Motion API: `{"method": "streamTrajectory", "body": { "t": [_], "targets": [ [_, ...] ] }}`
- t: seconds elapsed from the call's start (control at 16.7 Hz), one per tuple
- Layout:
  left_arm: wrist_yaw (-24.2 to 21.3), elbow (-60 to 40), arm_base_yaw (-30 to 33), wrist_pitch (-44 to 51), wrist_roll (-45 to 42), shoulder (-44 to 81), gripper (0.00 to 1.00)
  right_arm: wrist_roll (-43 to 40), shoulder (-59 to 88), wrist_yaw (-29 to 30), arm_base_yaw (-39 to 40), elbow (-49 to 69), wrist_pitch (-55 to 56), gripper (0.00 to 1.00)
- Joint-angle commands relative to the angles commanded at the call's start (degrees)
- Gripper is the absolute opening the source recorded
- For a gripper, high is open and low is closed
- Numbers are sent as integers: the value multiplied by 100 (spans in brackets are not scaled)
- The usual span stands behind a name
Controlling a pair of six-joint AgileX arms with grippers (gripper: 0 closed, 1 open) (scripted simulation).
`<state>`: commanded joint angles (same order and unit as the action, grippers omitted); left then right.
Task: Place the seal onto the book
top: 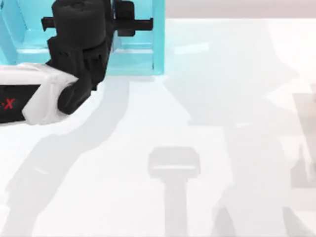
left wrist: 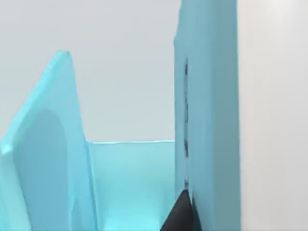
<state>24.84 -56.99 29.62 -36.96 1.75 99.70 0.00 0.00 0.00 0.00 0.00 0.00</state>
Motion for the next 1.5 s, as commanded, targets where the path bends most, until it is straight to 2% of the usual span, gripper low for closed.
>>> {"method": "streamTrajectory", "body": {
  "t": [0.24,0.42,0.96,1.26,1.5],
  "targets": [
    [435,672,372,933,41,-1685,0,0,0,0,0,0,0,100],
    [653,1009,558,1399,60,-2387,0,0,0,0,0,0,0,100],
    [703,1079,601,1529,-71,-2517,0,0,0,0,0,0,0,100],
    [751,951,811,1723,-1406,-2427,0,0,0,0,0,0,0,100],
    [898,789,1089,1983,-3365,-2195,0,0,0,0,0,0,0,100]
  ]
}}
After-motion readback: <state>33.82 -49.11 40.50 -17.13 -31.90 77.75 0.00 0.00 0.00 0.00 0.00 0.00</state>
